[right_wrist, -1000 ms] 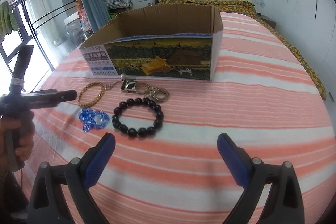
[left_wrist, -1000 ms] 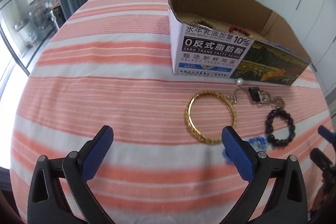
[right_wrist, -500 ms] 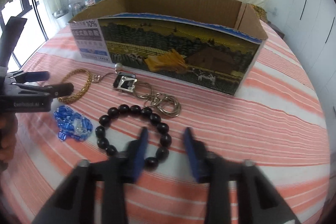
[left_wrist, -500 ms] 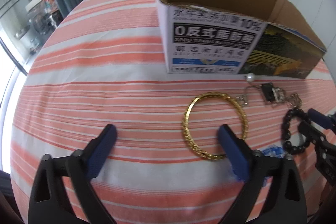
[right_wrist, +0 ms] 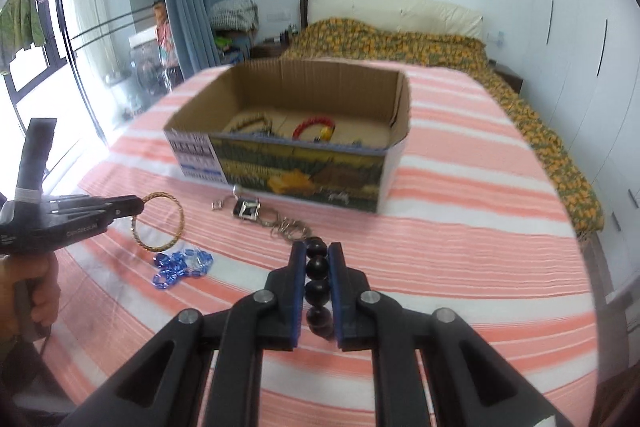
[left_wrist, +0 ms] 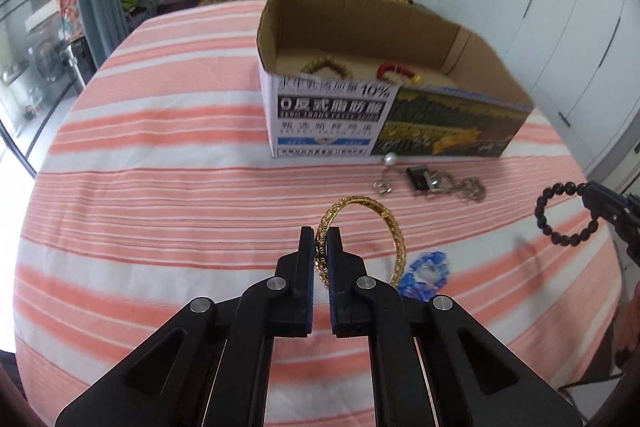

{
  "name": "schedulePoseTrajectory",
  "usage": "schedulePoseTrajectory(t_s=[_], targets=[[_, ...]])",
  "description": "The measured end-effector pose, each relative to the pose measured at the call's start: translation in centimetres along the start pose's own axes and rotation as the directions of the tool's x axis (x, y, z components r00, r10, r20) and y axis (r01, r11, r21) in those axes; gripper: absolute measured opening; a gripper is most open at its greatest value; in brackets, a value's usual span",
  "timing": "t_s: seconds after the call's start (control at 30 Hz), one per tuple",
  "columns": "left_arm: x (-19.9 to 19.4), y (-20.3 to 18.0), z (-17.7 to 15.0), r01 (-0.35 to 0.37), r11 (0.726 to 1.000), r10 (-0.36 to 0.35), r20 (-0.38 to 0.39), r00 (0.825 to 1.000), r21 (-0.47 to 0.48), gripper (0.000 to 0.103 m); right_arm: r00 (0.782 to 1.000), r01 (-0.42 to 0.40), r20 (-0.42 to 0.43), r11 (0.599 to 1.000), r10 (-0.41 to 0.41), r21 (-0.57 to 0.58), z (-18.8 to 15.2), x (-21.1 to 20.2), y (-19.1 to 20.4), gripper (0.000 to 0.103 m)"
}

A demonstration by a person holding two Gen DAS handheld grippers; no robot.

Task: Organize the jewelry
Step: 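Carry both bracelets into the cardboard box and open both tools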

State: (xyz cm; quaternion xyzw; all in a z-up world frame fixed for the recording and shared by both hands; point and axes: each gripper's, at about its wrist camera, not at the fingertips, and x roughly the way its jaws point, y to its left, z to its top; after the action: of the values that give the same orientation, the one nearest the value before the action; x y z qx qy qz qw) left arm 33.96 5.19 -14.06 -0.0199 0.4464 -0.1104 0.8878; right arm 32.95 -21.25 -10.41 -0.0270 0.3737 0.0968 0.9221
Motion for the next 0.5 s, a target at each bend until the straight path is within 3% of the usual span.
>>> schedulePoseTrajectory(t_s=[0.17,0.5], targets=[[-3.3,-0.3,0.5,0.029,1.0,-0.028,0.058,0.998,-0.008,0.004,0.999,0.001,0.032,1.0,-0.001,0.011,1.2,-2.2,-1.2,0.012],[-7.1,-0.2,2.8,0.058,0.998,-0.056,0.135,0.989,-0.012,0.004,0.998,-0.004,0.064,0.999,0.007,-0.037,2.5,-4.2,0.0,0.012]])
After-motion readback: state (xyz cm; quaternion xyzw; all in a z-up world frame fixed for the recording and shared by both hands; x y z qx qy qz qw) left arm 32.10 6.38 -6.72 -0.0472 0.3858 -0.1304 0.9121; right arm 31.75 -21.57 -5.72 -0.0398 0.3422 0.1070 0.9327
